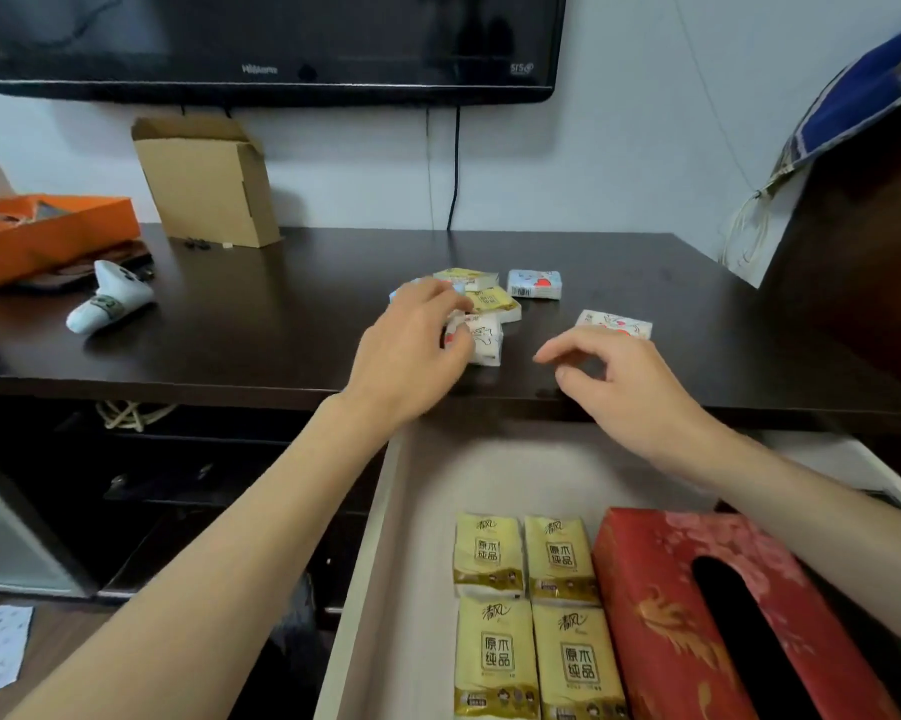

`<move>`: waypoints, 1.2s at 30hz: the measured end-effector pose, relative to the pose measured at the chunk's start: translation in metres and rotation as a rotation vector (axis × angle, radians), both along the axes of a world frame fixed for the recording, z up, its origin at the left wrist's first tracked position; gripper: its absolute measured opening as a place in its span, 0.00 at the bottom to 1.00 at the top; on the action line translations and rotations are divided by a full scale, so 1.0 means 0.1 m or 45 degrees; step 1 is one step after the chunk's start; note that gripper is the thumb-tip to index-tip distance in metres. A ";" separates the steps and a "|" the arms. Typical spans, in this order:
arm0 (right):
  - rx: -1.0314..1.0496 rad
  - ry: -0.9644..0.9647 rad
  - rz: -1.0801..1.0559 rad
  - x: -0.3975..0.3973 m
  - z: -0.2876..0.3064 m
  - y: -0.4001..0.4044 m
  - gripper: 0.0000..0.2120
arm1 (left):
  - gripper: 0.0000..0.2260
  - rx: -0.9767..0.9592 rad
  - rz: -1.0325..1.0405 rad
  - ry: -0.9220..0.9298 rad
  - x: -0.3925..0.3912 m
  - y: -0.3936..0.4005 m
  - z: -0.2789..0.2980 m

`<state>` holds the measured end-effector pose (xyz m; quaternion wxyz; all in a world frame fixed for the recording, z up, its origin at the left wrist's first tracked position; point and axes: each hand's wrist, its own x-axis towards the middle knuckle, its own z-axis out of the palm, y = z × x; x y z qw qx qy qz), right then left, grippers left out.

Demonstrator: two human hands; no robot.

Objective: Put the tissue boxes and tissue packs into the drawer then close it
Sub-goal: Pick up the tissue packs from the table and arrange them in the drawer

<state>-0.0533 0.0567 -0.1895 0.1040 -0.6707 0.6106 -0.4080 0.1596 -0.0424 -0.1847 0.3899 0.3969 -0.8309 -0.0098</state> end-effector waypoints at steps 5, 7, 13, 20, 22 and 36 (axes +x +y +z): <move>0.134 0.196 0.017 0.16 0.03 -0.50 0.23 | 0.29 0.523 0.197 -0.009 -0.05 -0.56 -0.01; 0.189 0.356 0.021 0.22 0.02 -0.62 0.29 | 0.30 0.551 0.219 -0.034 -0.06 -0.63 -0.03; 0.172 0.405 -0.010 0.21 -0.07 -0.69 0.23 | 0.23 0.400 0.222 0.447 0.07 -0.56 -0.04; 0.101 0.310 -0.043 0.21 -0.08 -0.65 0.15 | 0.20 0.424 0.382 0.233 0.37 -0.40 -0.08; 0.092 0.322 -0.032 0.21 -0.07 -0.62 0.16 | 0.21 0.340 0.390 0.104 0.41 -0.33 -0.08; 0.309 0.408 -0.517 -0.42 0.06 -0.27 0.26 | 0.19 0.255 -0.008 -0.309 -0.21 0.17 -0.09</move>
